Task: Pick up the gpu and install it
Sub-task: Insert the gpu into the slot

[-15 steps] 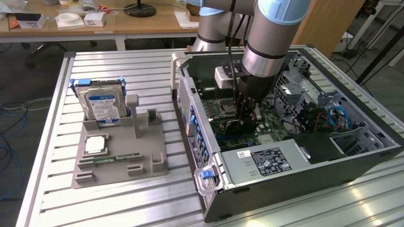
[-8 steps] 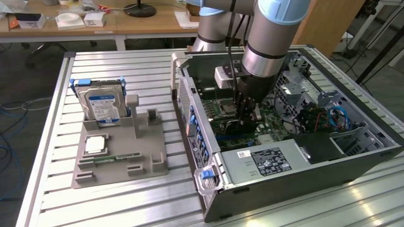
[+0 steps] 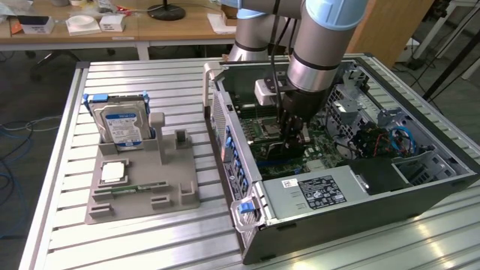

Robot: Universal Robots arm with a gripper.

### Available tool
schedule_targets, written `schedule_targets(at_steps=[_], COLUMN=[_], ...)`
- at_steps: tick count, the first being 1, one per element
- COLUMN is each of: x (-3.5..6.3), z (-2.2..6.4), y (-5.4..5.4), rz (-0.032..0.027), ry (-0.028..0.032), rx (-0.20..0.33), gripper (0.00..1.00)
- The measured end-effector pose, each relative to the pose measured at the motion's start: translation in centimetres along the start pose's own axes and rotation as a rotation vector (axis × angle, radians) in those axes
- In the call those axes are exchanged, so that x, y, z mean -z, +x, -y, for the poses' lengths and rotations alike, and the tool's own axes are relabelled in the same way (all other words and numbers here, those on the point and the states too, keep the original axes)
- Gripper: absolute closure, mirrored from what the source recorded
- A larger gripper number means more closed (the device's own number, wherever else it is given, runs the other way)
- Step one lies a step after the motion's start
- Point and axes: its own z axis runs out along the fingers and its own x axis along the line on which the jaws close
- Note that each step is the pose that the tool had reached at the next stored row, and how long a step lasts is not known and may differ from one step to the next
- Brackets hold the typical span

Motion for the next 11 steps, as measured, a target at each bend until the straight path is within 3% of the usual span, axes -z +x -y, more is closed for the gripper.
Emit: schedule_targets(at_steps=[11], x=[-0.02], z=[0.0], y=[0.0], rz=[0.0001], ry=[0.0001], rx=[0.0], gripper=[0.74])
